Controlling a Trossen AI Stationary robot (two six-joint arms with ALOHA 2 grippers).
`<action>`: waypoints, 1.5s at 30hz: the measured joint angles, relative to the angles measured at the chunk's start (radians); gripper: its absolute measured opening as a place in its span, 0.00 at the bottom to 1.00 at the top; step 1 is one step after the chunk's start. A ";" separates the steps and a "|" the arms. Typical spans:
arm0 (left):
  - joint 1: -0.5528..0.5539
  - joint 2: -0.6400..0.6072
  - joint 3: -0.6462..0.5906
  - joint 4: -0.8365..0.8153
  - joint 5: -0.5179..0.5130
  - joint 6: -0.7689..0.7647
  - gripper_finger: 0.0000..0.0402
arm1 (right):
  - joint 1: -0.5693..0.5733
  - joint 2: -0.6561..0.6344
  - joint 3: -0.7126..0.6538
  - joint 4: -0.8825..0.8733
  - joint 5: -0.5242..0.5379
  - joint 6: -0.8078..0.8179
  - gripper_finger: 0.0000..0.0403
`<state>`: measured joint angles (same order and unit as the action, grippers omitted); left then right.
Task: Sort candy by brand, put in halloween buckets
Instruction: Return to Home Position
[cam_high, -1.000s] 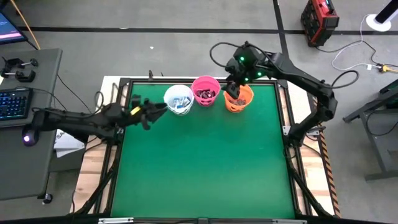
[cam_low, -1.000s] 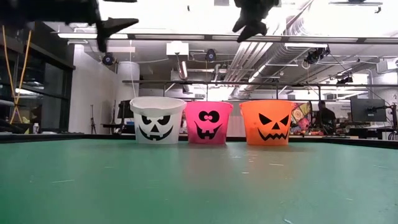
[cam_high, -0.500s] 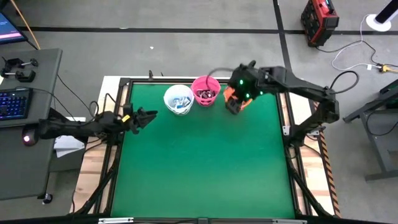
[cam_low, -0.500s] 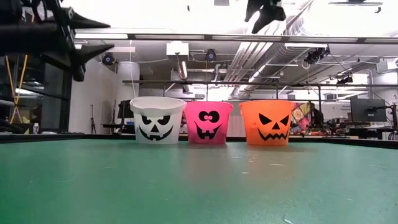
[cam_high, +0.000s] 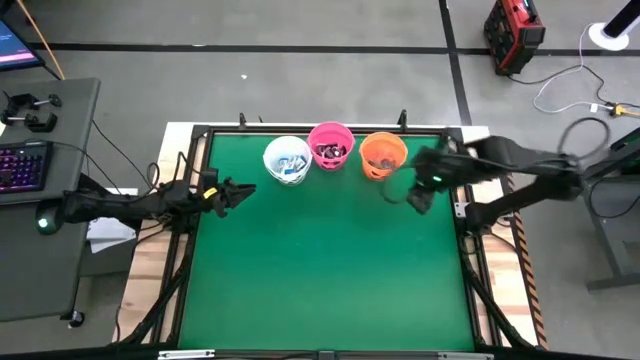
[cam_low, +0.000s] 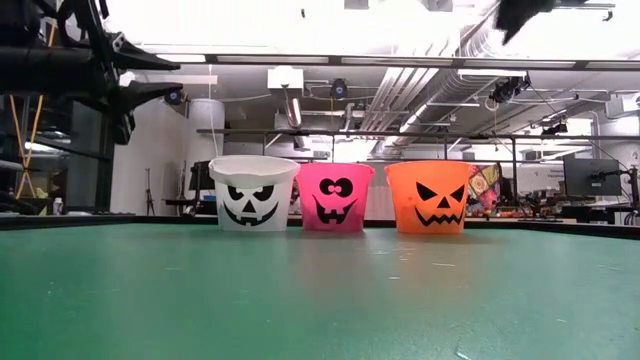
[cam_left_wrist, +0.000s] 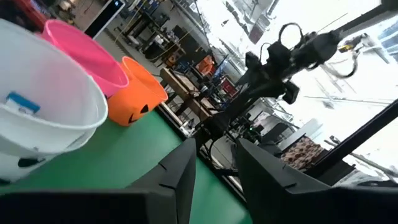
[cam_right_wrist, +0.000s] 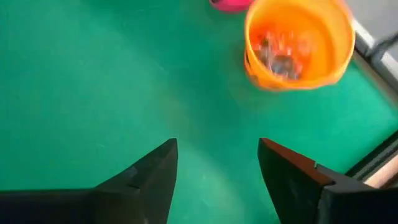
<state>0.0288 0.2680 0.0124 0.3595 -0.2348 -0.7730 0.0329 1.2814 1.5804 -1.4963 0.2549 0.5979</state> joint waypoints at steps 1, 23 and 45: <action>0.000 0.000 0.000 -0.004 0.000 -0.014 0.26 | 0.012 -0.063 -0.075 0.031 0.003 0.041 0.53; 0.000 0.000 0.001 -0.004 0.000 0.139 0.26 | -0.017 -0.799 -1.320 1.381 -0.168 -0.079 0.37; 0.000 0.000 0.001 -0.005 0.000 0.140 0.26 | -0.013 -0.901 -1.565 1.498 -0.215 -0.160 0.09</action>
<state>0.0292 0.2680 0.0135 0.3546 -0.2348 -0.6330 0.0204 0.3805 0.0158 0.0021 0.0402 0.4375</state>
